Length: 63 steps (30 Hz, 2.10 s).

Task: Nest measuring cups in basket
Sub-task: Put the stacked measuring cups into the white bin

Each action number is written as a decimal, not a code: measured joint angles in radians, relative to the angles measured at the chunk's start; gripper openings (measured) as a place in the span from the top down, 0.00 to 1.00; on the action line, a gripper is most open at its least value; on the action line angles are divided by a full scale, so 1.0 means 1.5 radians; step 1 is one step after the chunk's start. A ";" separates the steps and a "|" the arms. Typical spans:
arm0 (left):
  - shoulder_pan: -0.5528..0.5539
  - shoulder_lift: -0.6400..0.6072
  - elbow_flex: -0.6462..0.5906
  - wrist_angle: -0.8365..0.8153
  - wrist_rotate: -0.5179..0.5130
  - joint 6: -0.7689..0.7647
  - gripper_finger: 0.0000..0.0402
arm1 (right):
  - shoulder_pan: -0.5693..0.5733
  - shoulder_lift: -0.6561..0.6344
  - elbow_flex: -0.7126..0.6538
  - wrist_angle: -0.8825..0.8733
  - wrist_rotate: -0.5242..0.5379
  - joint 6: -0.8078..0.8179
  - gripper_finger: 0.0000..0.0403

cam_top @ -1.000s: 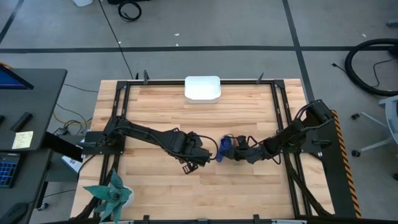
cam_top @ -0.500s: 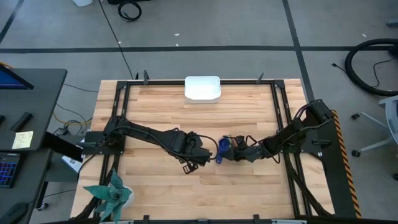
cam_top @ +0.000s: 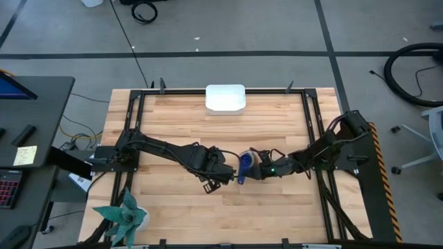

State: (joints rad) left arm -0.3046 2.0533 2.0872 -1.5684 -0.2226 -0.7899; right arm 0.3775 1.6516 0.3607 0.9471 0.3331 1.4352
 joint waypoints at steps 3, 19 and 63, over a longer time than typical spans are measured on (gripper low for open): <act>0.000 0.000 0.000 0.000 0.000 0.000 0.72 | -0.014 0.000 0.000 0.014 -0.043 -0.026 0.76; 0.000 -0.001 0.000 -0.001 -0.007 -0.005 0.72 | -0.126 0.000 0.000 0.085 -0.304 -0.106 0.76; 0.014 -0.048 0.000 -0.002 -0.084 -0.047 0.72 | -0.638 0.000 0.326 -0.137 -0.724 -0.197 0.76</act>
State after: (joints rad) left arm -0.2834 1.9816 2.0872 -1.5707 -0.3480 -0.8609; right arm -0.5792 1.6516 0.8495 0.7423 -0.7536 1.1394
